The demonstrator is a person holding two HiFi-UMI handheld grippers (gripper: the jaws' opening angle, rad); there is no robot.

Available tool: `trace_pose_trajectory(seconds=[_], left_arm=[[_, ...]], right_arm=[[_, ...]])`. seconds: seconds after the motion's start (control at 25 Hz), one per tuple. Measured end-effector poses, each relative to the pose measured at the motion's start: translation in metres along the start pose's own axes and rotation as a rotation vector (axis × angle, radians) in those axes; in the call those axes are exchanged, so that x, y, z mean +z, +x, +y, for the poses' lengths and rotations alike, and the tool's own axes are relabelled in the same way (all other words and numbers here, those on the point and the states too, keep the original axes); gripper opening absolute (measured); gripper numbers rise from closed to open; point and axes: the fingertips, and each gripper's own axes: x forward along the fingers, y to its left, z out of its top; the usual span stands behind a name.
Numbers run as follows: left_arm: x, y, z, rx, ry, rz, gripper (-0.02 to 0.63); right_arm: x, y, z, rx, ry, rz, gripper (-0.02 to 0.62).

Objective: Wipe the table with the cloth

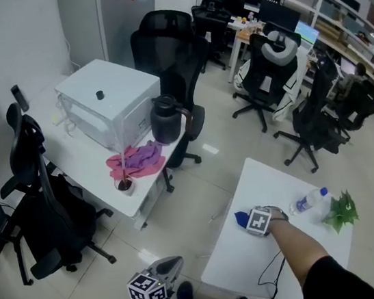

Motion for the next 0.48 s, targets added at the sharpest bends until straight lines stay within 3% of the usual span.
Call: trace_pose_trajectory(seconds=[0.28, 0.48], left_arm=[[-0.006, -0.018, 0.002, 0.022, 0.001, -0.002, -0.005], [-0.006, -0.025, -0.009, 0.036, 0.019, 0.002, -0.005]], right_arm=[[0.056, 0.003, -0.007, -0.035, -0.036, -0.056, 0.092], [0.049, -0.005, 0.001, -0.036, 0.013, -0.101, 0.094]])
